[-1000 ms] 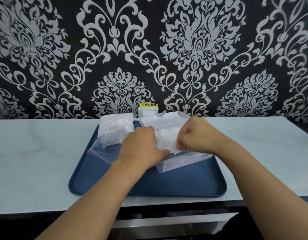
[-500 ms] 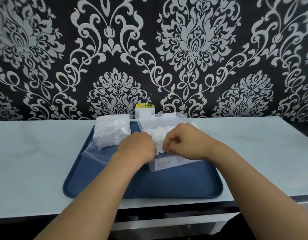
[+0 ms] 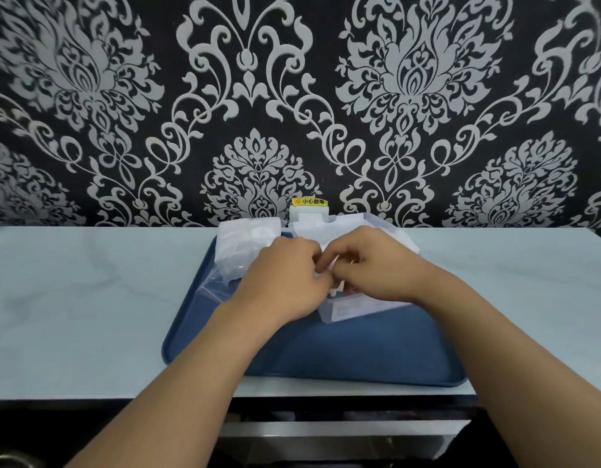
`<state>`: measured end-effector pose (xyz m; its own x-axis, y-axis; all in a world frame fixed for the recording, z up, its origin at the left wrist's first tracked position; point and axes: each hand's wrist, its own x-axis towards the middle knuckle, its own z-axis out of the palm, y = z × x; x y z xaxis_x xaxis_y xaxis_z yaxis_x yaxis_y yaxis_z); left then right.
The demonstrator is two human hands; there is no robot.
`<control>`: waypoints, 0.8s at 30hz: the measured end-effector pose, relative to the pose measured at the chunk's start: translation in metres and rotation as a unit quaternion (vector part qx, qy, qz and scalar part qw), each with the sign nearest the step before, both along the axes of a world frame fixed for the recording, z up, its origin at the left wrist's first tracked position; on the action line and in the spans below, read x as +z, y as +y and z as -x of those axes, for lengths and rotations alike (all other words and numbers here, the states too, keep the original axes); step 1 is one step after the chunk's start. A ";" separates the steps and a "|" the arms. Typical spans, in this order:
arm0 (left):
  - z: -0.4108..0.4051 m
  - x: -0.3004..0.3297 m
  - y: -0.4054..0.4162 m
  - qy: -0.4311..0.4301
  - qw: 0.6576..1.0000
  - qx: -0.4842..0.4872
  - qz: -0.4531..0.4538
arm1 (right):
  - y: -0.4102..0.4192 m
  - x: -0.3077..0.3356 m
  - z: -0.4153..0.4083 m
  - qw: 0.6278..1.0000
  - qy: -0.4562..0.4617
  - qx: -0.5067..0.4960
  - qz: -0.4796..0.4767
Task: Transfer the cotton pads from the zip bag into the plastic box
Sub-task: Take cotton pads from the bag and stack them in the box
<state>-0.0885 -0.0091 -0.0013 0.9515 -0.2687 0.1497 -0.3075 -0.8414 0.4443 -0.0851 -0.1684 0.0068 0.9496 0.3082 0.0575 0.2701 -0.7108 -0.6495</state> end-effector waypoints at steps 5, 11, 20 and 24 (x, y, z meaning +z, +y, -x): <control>0.004 0.019 0.056 -0.085 0.992 0.003 0.092 | 0.040 0.026 0.020 0.987 -0.104 -0.007 -0.120; -0.004 -0.002 0.118 -0.040 0.992 0.117 -0.019 | 0.105 -0.016 0.025 0.989 -0.036 0.087 0.113; 0.000 -0.004 0.102 -0.090 0.970 0.118 0.193 | 0.119 -0.040 -0.006 0.974 -0.114 -0.051 0.191; -0.003 -0.003 0.101 -0.093 0.972 0.104 0.188 | 0.116 -0.035 -0.011 0.957 -0.164 -0.070 0.229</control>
